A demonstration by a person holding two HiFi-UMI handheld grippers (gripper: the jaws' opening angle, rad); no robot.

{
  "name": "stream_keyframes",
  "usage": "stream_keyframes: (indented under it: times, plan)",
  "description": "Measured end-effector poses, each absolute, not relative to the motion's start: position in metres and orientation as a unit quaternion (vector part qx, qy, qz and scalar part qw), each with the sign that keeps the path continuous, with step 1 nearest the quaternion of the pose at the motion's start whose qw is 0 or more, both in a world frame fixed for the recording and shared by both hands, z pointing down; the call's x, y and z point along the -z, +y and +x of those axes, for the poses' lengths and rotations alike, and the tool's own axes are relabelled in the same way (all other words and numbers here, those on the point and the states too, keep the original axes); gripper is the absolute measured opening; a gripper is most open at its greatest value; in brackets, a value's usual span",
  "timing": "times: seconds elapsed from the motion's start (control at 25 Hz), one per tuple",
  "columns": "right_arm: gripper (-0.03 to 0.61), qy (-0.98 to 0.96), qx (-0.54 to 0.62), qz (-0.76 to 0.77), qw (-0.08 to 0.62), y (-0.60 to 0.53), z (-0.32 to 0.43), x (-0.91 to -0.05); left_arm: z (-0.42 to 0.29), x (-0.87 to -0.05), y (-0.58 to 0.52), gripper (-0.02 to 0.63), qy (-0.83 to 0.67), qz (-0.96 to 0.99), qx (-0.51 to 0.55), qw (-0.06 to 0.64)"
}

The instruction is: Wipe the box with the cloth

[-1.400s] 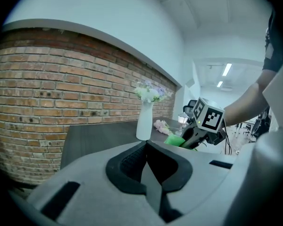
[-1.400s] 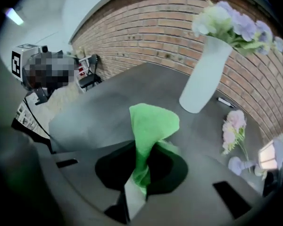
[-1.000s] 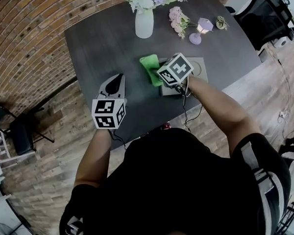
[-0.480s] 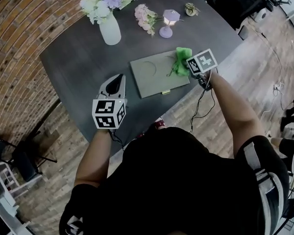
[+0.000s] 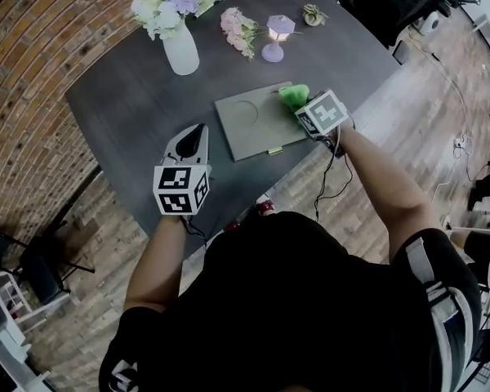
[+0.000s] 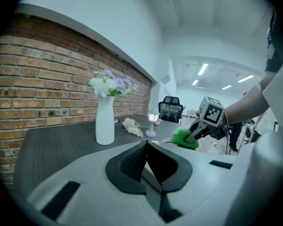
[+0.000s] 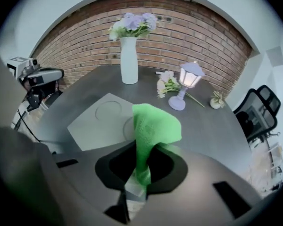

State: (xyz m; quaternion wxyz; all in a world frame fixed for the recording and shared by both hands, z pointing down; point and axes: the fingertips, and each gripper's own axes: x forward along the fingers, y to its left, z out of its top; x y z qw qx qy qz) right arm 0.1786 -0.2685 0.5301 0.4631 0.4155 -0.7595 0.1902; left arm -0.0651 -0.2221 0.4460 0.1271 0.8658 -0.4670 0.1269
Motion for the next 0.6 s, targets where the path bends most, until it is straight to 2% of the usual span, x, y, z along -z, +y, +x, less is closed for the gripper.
stream_keyframes:
  times: [0.32, 0.48, 0.6]
  plan:
    - [0.044, -0.823, -0.207, 0.273, 0.454, -0.176, 0.009, -0.546, -0.130, -0.453, -0.193, 0.009, -0.504, 0.843, -0.129, 0.138]
    - [0.044, -0.872, -0.222, 0.166, 0.403, -0.123, -0.080, -0.535, -0.160, -0.465, -0.180, 0.009, -0.515, 0.833, -0.128, 0.156]
    - [0.044, -0.888, -0.238, 0.160, 0.359, -0.121, -0.101, -0.527, -0.177, -0.468, -0.176, 0.009, -0.523, 0.827, -0.125, 0.163]
